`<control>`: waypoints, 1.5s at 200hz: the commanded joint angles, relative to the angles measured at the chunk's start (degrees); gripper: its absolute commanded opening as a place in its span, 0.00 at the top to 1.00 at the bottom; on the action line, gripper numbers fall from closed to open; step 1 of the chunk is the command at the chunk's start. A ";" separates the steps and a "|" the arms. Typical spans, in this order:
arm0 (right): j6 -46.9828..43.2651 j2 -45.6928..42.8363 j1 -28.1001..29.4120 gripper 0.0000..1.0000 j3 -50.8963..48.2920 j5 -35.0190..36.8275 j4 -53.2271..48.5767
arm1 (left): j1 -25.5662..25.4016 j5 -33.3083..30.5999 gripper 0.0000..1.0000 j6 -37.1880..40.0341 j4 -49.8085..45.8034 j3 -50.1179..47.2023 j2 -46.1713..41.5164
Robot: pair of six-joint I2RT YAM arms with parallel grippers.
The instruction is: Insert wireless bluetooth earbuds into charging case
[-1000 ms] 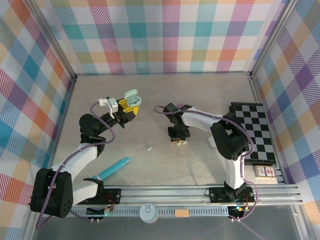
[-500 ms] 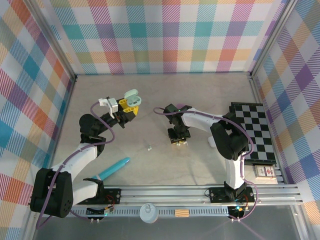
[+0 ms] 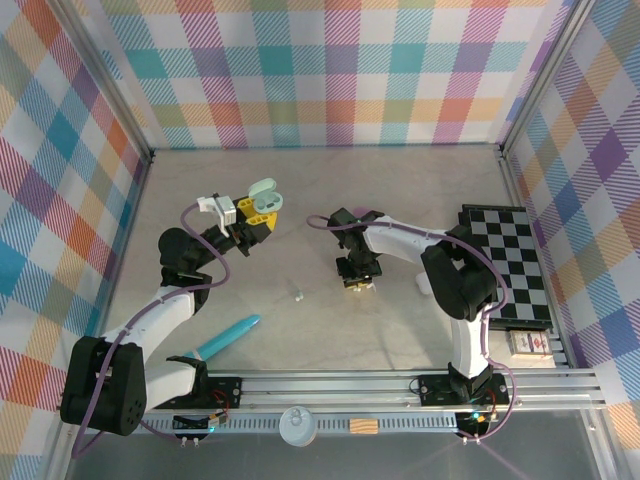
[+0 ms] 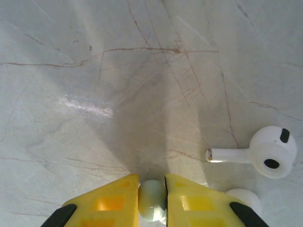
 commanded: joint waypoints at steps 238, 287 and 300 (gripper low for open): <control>26.62 -27.89 -16.43 0.85 -14.20 -53.71 45.89 | -1.42 2.95 0.68 -1.96 4.52 0.68 -1.90; 16.51 -28.84 -12.58 0.85 -4.30 -52.34 36.29 | -4.86 3.31 0.68 -0.28 1.79 1.22 -1.70; 13.31 -28.48 -11.06 0.85 -0.87 -51.88 33.03 | -5.72 3.89 0.68 0.24 0.40 1.48 -1.80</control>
